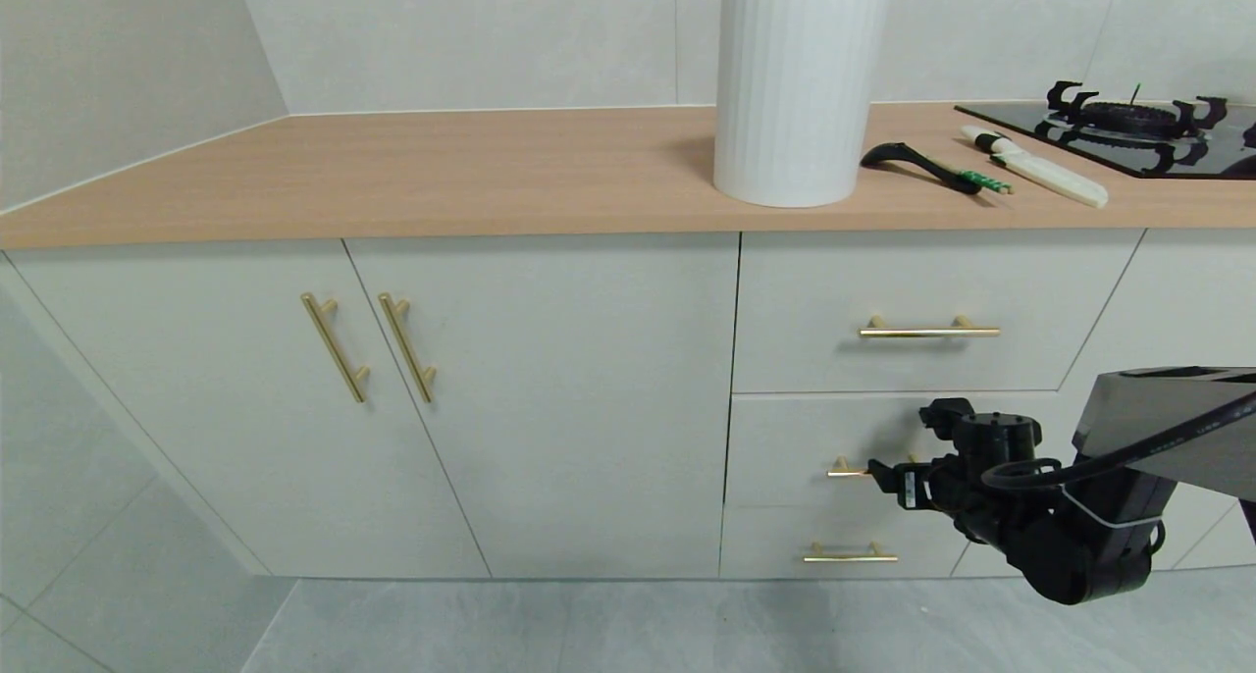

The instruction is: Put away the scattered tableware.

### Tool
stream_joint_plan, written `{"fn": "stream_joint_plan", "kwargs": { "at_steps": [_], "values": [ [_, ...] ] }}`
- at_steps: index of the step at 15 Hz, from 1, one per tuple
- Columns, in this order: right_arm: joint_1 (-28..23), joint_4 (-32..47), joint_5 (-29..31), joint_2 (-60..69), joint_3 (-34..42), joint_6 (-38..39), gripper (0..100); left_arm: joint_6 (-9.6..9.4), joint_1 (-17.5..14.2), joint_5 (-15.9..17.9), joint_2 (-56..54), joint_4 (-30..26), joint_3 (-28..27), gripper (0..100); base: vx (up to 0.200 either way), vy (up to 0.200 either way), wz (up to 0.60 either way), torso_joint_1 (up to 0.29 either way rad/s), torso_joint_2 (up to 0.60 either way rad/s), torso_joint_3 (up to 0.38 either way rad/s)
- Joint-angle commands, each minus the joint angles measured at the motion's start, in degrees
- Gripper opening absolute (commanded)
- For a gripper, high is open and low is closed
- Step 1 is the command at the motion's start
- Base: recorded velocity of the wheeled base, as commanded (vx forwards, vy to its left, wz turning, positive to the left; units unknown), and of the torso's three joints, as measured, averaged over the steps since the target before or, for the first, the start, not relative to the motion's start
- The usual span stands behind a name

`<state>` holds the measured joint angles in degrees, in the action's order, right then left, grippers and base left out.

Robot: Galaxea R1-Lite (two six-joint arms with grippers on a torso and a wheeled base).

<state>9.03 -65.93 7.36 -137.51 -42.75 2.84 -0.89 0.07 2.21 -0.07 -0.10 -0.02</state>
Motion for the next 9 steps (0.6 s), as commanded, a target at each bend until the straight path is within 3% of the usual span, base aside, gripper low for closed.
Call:
{"fn": "stream_joint_plan", "kwargs": {
  "at_steps": [1,9],
  "values": [
    [0.0,0.2,0.0,-0.3,-0.1,-0.1,100,0.01,0.0,0.0,0.1,0.1,0.0,100,0.000,0.000,0.00,0.000,0.00,0.000],
    [0.0,1.8,-0.1,3.5,3.6,-0.6,100,0.01,0.0,0.0,0.1,0.0,0.0,100,0.000,0.000,0.00,0.000,0.00,0.000]
  ]
}}
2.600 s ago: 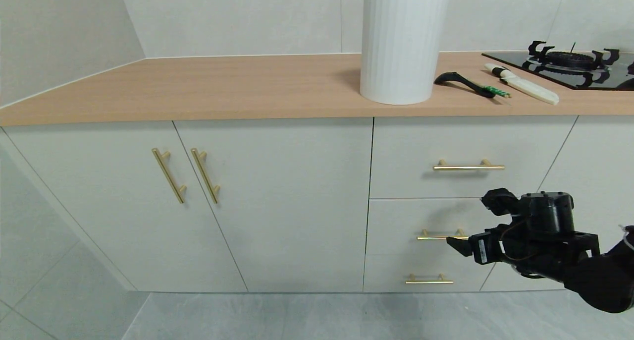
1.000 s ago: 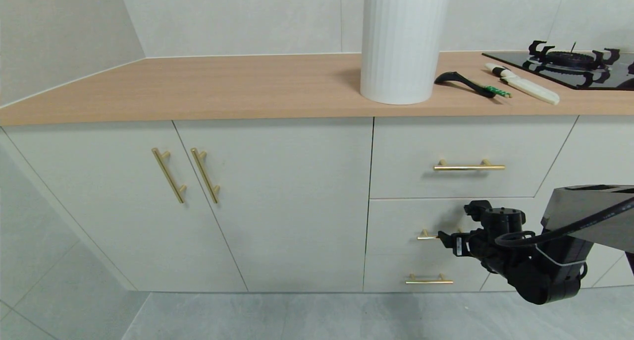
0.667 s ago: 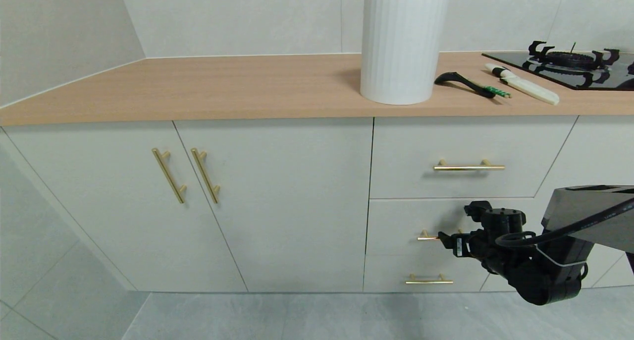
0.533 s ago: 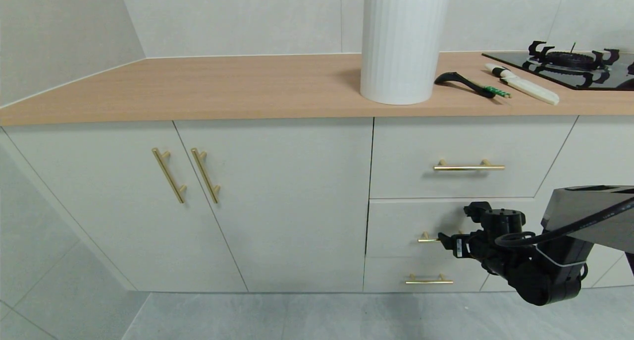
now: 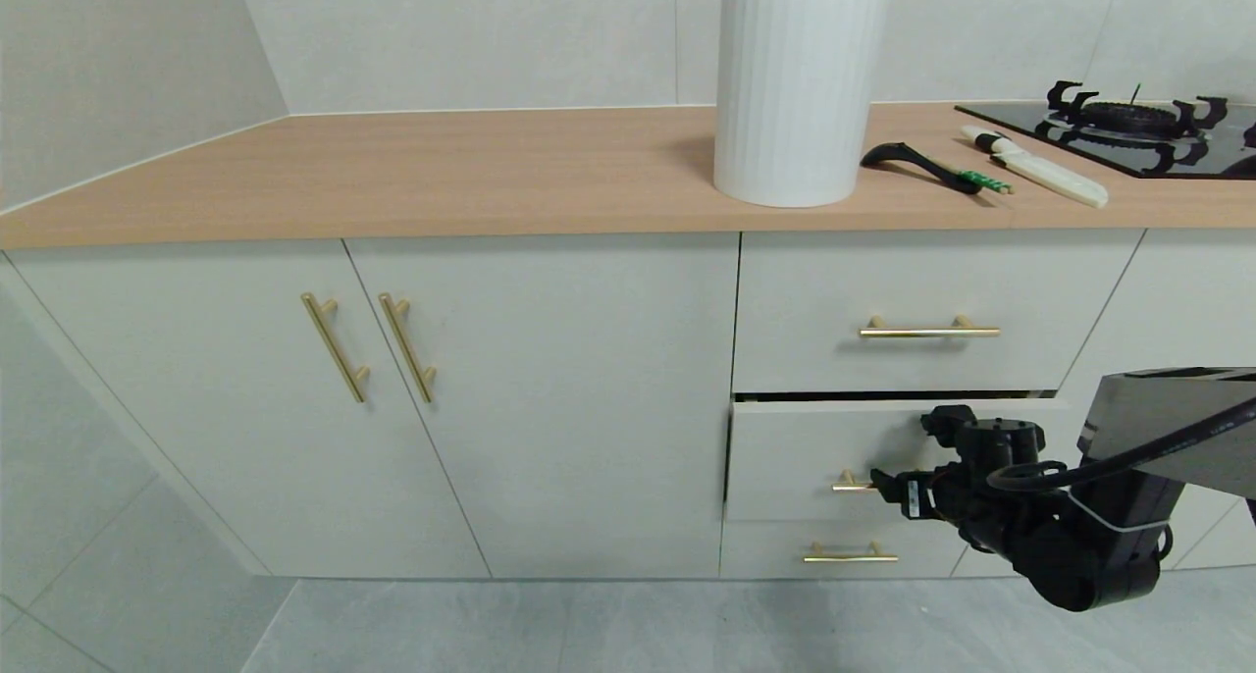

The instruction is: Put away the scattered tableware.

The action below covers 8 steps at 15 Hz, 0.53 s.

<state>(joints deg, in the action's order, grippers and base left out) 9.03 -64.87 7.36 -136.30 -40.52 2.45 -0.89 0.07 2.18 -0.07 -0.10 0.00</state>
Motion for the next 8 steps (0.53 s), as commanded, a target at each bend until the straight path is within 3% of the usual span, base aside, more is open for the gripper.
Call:
{"fn": "stream_joint_plan", "kwargs": {
  "at_steps": [1,6,8],
  "values": [
    [0.0,3.4,-0.1,4.7,2.2,-0.2,100,0.01,0.0,0.0,0.1,0.0,0.0,100,0.000,0.000,0.00,0.000,0.00,0.000],
    [0.5,23.9,-2.6,24.1,4.6,-0.2,100,0.01,0.0,0.0,0.1,0.0,0.0,100,0.000,0.000,0.00,0.000,0.00,0.000],
    [1.3,28.7,-4.3,31.5,4.5,-0.2,100,0.01,0.0,0.0,0.1,0.0,0.0,100,0.000,0.000,0.00,0.000,0.00,0.000]
  ]
}}
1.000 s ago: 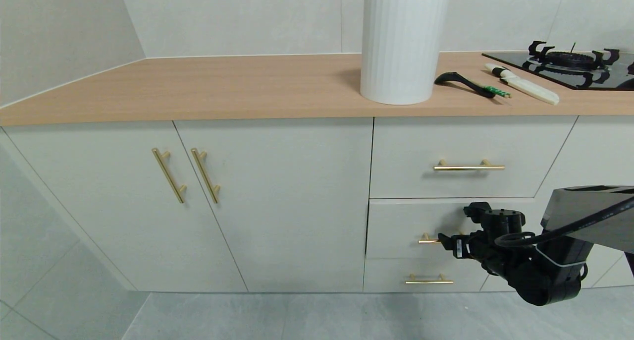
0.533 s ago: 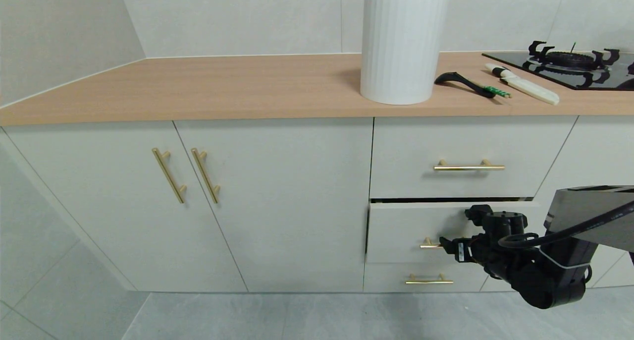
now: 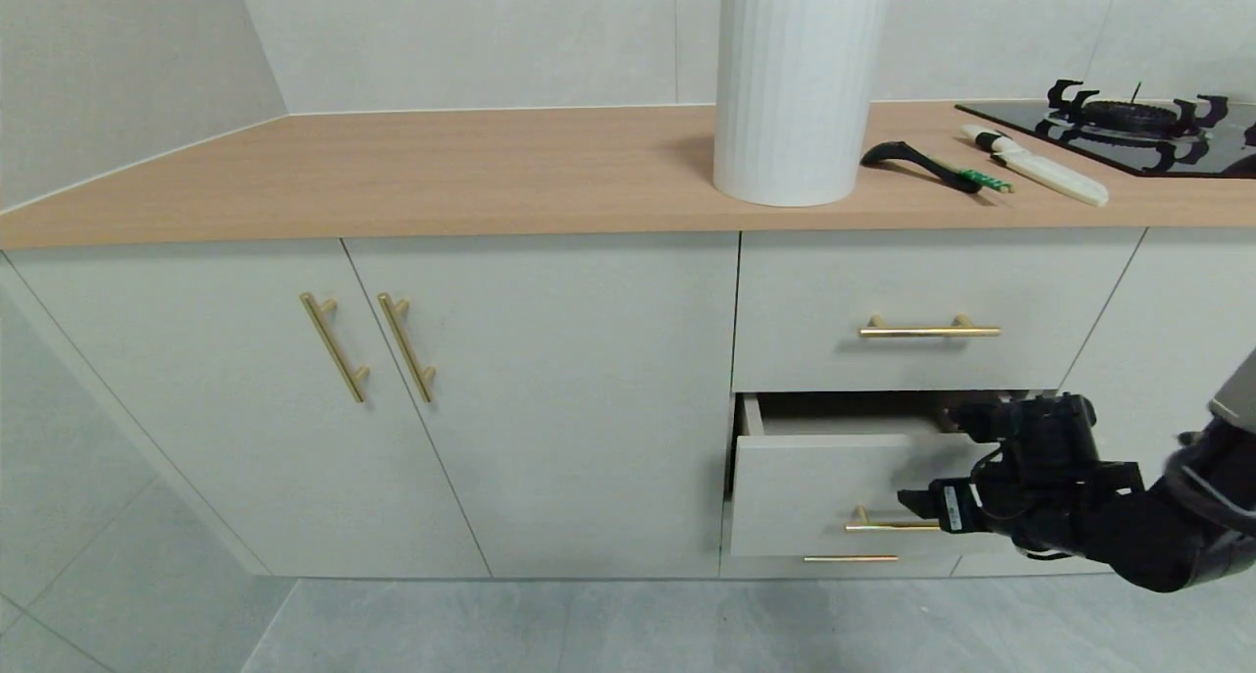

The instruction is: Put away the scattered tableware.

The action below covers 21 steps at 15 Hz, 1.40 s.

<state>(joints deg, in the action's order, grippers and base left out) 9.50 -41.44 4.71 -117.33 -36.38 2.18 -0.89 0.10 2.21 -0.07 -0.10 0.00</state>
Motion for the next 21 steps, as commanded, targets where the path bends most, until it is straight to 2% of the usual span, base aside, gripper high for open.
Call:
{"fn": "stream_joint_plan", "kwargs": {
  "at_steps": [1,4,7,10,11,13,19,21],
  "values": [
    [1.3,6.5,-1.6,15.9,0.3,0.1,100,0.01,0.0,0.0,0.1,0.0,0.0,100,0.000,0.000,0.00,0.000,0.00,0.000],
    [4.0,6.1,-1.0,20.6,0.4,0.2,100,0.01,0.0,0.0,0.1,0.0,0.0,100,0.000,0.000,0.00,0.000,0.00,0.000],
    [5.3,5.7,0.0,18.3,0.2,0.6,100,0.01,0.0,0.0,0.1,0.1,0.0,100,0.000,0.000,0.00,0.000,0.00,0.000],
    [5.3,-1.2,2.7,12.7,0.1,0.7,100,0.01,0.0,0.0,0.1,0.0,0.0,100,0.000,0.000,0.00,0.000,0.00,0.000],
    [5.4,-7.4,5.1,8.4,0.3,0.6,100,0.01,0.0,0.0,0.1,0.0,0.0,100,0.000,0.000,0.00,0.000,0.00,0.000],
    [5.4,-13.5,6.9,3.8,0.3,0.5,100,0.01,0.0,0.0,0.1,0.0,0.0,100,0.000,0.000,0.00,0.000,0.00,0.000],
    [5.3,-21.1,7.4,-3.9,-0.7,0.6,100,0.01,0.0,0.0,0.1,0.1,0.0,100,0.000,0.000,0.00,0.000,0.00,0.000],
    [5.3,-21.1,7.5,-3.7,-0.5,0.6,100,0.01,0.0,0.0,0.1,0.0,0.0,100,0.000,0.000,0.00,0.000,0.00,0.000]
  ]
}}
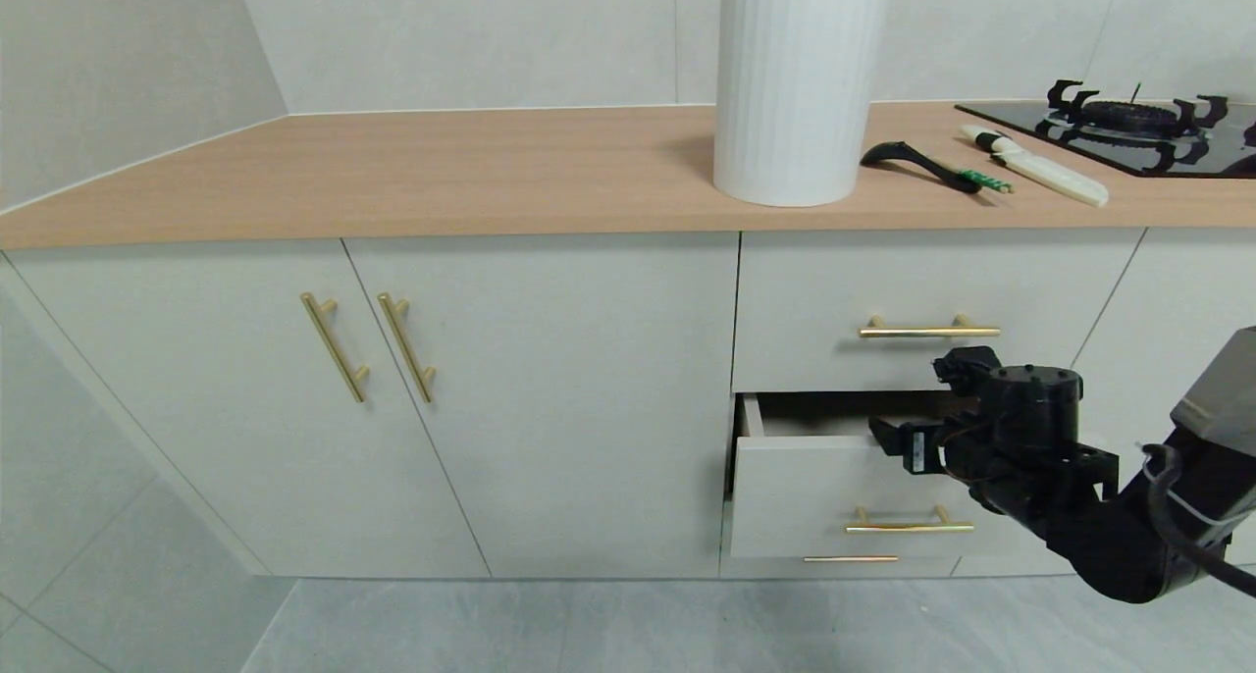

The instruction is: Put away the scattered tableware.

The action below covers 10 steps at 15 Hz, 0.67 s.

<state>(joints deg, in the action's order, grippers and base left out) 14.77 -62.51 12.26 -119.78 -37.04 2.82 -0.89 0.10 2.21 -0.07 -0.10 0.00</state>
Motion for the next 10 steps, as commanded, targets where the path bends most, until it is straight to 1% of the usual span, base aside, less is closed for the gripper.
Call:
{"fn": "stream_joint_plan", "kwargs": {
  "at_steps": [1,4,10],
  "values": [
    [0.0,0.2,0.0,-1.2,0.2,0.0,100,0.01,0.0,0.0,0.1,0.0,0.0,100,0.000,0.000,0.00,0.000,0.00,0.000],
    [0.0,1.5,0.0,-0.4,0.6,-0.1,100,0.01,0.0,0.0,0.1,0.0,0.0,100,0.000,0.000,0.00,0.000,0.00,0.000],
    [0.1,15.8,-0.9,7.7,0.8,0.1,100,0.01,0.0,0.0,0.1,0.1,0.0,100,0.000,0.000,0.00,0.000,0.00,0.000]
  ]
}}
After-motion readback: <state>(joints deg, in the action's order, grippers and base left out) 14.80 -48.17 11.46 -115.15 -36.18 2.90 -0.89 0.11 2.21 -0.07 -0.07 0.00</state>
